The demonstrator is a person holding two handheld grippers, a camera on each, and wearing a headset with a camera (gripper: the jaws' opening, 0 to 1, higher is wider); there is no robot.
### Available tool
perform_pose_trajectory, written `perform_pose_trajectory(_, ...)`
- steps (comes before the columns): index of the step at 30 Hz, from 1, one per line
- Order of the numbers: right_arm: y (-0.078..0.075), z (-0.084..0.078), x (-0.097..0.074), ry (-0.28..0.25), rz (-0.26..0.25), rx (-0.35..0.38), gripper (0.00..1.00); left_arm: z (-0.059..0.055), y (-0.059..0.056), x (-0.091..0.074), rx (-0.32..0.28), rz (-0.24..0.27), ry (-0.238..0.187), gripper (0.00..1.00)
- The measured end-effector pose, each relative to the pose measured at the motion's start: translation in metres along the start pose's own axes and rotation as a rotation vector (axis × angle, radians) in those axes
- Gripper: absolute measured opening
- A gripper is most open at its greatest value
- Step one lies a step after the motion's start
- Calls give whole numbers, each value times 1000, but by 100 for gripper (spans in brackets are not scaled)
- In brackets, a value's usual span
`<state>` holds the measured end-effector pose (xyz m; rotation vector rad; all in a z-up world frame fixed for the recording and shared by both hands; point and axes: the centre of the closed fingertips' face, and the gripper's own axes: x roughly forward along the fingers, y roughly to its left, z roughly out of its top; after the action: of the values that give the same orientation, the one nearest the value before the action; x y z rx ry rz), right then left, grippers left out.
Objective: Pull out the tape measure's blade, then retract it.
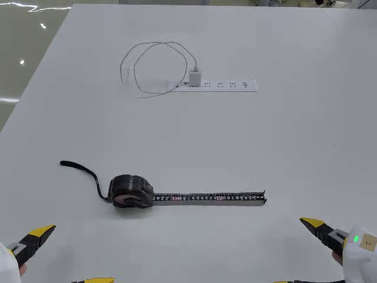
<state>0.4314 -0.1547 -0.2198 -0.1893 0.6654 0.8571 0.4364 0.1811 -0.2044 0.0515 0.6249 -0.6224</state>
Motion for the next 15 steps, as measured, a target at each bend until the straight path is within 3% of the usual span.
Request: perform_pose_trajectory(15,0,0,0,1,2,0,99,2,-1,1,5,-4,3,98)
